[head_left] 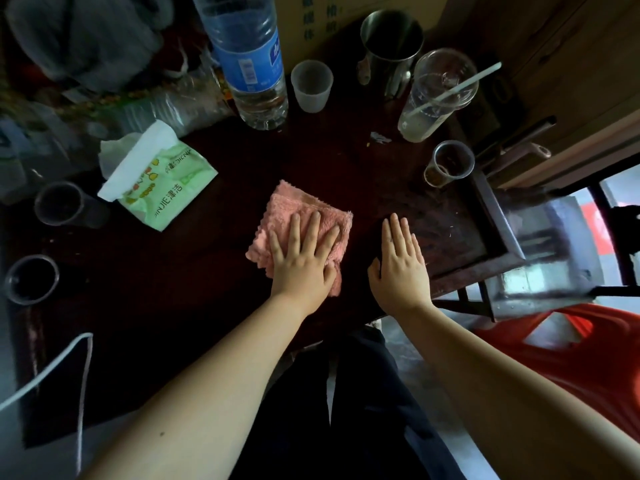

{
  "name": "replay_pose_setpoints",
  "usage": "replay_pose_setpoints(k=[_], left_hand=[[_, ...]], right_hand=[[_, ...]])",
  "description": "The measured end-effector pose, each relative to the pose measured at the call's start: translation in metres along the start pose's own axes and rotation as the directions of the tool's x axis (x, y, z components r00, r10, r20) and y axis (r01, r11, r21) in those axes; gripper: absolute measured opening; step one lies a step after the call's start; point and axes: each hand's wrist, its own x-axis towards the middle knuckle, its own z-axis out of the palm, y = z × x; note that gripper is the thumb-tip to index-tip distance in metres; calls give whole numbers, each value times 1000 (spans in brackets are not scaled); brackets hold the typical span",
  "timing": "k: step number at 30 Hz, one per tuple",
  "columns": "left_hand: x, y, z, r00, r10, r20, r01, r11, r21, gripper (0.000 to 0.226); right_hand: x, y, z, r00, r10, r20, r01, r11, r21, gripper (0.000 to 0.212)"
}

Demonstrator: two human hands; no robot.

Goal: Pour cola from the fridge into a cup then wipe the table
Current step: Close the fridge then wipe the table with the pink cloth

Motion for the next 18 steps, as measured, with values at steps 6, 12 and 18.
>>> replay_pose_setpoints(k=[6,12,18], left_hand=[[12,-13,-4,994,109,24,-110,993,44,68],[29,-23,-5,981,196,11,-196,976,95,72],[46,-12,-7,992,107,-63,-105,994,35,74]], right_hand=[[-25,-14,4,993,-31,-117,40,996,80,53],[-25,-15,9,992,11,-122,-2,997,75,51],[-24,-14,9,995,0,-102,7,998,62,57]])
